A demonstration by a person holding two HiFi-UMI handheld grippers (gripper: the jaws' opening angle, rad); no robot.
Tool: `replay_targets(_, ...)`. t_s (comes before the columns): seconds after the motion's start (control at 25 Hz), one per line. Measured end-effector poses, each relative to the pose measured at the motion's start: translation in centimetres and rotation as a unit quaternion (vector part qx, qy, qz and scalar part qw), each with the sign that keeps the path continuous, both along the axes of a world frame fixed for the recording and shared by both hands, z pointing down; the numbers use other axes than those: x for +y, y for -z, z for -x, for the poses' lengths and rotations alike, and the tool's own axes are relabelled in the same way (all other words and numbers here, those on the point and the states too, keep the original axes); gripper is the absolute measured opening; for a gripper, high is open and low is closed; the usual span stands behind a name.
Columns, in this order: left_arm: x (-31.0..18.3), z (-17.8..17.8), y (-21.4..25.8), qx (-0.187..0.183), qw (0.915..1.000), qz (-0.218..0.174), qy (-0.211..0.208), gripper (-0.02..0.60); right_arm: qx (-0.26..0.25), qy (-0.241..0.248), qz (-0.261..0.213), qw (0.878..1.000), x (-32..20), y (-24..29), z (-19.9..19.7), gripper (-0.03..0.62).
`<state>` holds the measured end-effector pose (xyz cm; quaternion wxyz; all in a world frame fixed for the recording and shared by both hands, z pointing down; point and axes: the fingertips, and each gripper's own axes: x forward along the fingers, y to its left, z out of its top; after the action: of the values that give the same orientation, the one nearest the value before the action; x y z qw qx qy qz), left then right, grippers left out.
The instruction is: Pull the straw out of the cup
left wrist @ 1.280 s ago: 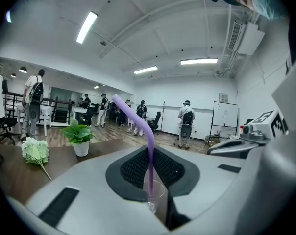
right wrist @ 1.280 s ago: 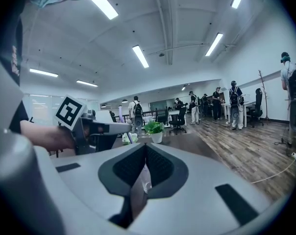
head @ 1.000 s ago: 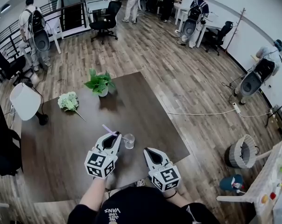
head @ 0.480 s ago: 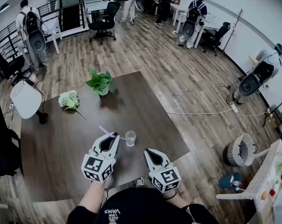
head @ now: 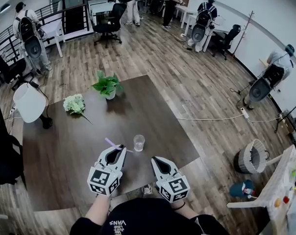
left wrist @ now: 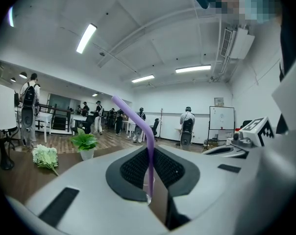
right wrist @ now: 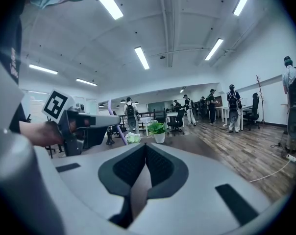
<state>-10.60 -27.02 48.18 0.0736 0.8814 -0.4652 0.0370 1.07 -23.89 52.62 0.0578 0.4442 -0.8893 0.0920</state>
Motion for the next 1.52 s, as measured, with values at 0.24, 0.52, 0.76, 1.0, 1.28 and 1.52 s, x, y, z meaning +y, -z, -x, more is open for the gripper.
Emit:
replay_targets(0.24,1.7,-0.2,-1.3,0.006,0.9999,0.014,-0.005,0.037,0.001,-0.005,0.002,1.000,1.0,0.0,0.0,0.017)
replay_targets(0.52,3.9,-0.4,-2.7,0.009,0.9994,0.032,-0.010,0.037,0.001,-0.009,0.006,1.000,2.3,-0.4,0.0,0.017)
replay_targets(0.76,5.3,-0.3,-3.7,0.013,0.9986,0.049,-0.011,0.037,0.001,-0.011,0.010,1.000,3.1,-0.6,0.3,0.017)
replay_targets(1.0,6.6,-0.3,-4.4,0.014,0.9979,0.061,-0.013,0.037,0.001,-0.012,0.011,1.000,3.9,-0.6,0.3,0.017)
replay_targets(1.28,7.2,-0.3,-4.6,0.010,0.9980,0.061,-0.014,0.037,0.001,-0.014,0.011,1.000,4.6,-0.7,0.3,0.017)
replay_targets(1.52,7.2,-0.3,-4.6,0.014,0.9978,0.063,-0.017,0.037,0.011,-0.009,0.010,1.000,4.9,-0.8,0.6,0.017)
